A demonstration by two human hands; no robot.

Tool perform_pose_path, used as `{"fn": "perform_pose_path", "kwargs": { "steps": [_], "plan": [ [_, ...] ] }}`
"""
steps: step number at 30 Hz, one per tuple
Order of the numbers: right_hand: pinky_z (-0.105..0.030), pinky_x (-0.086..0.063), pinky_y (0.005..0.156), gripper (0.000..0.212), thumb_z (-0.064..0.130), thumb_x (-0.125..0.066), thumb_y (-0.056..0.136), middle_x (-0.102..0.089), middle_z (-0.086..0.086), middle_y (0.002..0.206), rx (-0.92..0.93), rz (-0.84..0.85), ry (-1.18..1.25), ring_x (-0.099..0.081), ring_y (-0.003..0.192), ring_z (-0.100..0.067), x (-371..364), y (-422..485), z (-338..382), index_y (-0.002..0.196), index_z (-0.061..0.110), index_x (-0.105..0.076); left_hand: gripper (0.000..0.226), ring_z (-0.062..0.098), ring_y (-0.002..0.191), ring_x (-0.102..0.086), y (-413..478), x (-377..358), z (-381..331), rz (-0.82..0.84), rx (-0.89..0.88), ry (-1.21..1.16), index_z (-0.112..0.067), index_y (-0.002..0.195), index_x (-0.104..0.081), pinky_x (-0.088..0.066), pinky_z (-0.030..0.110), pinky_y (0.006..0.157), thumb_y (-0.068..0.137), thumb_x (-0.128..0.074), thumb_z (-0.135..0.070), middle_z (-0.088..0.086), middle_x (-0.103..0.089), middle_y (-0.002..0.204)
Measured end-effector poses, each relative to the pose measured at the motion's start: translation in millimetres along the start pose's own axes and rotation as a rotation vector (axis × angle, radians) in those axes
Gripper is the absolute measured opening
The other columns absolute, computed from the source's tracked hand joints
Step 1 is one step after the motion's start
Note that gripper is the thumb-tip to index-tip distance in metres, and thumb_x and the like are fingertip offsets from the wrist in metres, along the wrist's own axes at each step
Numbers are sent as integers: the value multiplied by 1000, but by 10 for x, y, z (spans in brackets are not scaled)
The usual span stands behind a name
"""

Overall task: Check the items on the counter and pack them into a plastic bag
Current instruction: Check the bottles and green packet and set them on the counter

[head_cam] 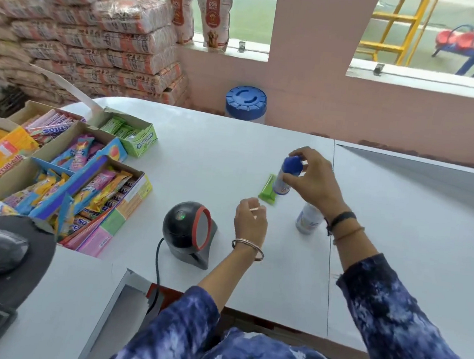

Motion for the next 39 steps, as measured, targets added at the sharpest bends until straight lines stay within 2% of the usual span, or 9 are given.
{"fn": "perform_pose_path", "kwargs": {
  "steps": [6, 14, 17, 21, 26, 29, 32, 36, 39],
  "plan": [
    [-30, -43, 72, 31, 3, -70, 70, -60, -17, 106, -189, 153, -129, -51, 86, -25, 81, 383, -736, 98, 3, -57, 33, 34, 120, -38, 672, -387, -299, 46, -255, 682, 0, 120, -47, -31, 38, 101, 91, -43, -14, 17, -44, 129],
    [-43, -51, 81, 37, 10, -71, 68, -59, -9, 109, -207, 245, -174, -55, 97, -28, -99, 468, -1067, 102, 12, -55, 51, 32, 125, -43, 1092, -845, -268, 211, -35, 1049, -3, 129, -36, -43, 40, 98, 85, -58, -16, 17, -40, 135],
    [-44, -49, 87, 50, 16, -74, 72, -54, -9, 119, -183, 204, -143, -55, 105, -26, -51, 425, -988, 116, 11, -52, 38, 35, 116, -52, 1097, -758, -212, 177, 38, 839, -3, 118, -49, -45, 38, 91, 84, -57, -18, 19, -54, 126],
    [-19, -46, 68, 29, 15, -69, 81, -62, -9, 102, -99, -101, 97, -59, 81, -18, 251, 220, -552, 107, 7, -58, 14, 35, 93, -61, 858, -474, -191, 35, 79, 57, -8, 74, -56, -54, 38, 77, 82, -56, -19, 19, -62, 91],
    [-26, -42, 74, 38, 31, -61, 87, -49, 0, 103, -219, -70, 75, -54, 86, -18, -41, -305, -346, 116, 9, -51, 12, 29, 90, -62, 208, -257, -310, 111, 92, -605, -7, 87, -59, -60, 25, 72, 88, -52, 3, 14, -62, 91],
    [-19, -44, 71, 35, 31, -59, 89, -53, 1, 99, -270, -74, 192, -56, 87, -18, -60, -468, -325, 115, 9, -54, 13, 29, 92, -63, -152, -192, -453, 134, 65, -732, -7, 90, -60, -60, 27, 74, 87, -53, 4, 14, -64, 95],
    [-29, -54, 71, 15, 21, -61, 88, -67, -6, 87, -280, -44, 481, -63, 80, -19, 67, -551, -216, 97, 9, -63, 13, 24, 89, -66, -409, -179, -578, 157, 40, -814, -7, 90, -61, -60, 27, 74, 87, -53, 3, 12, -66, 93],
    [-14, -52, 59, 7, 11, -64, 85, -68, 0, 79, -271, -70, 730, -63, 67, 0, 222, -687, -121, 82, 17, -65, 13, 23, 88, -66, -581, -166, -619, 176, 24, -841, -7, 94, -62, -59, 27, 75, 87, -54, 2, 11, -66, 94],
    [-11, -49, 55, 4, 9, -66, 83, -67, -3, 78, -307, -43, 750, -62, 64, -1, 134, -813, -137, 84, 13, -66, 10, 20, 81, -66, -601, -94, -433, 125, 75, -838, -8, 94, -60, -59, 24, 67, 89, -54, -3, 10, -66, 91]
  ]
}}
Point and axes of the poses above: each hand's wrist, its own y-axis towards the middle knuckle, its own x-axis out of the back of the hand, z = x × y, the point moved 7 cm from there along y, towards the middle knuckle
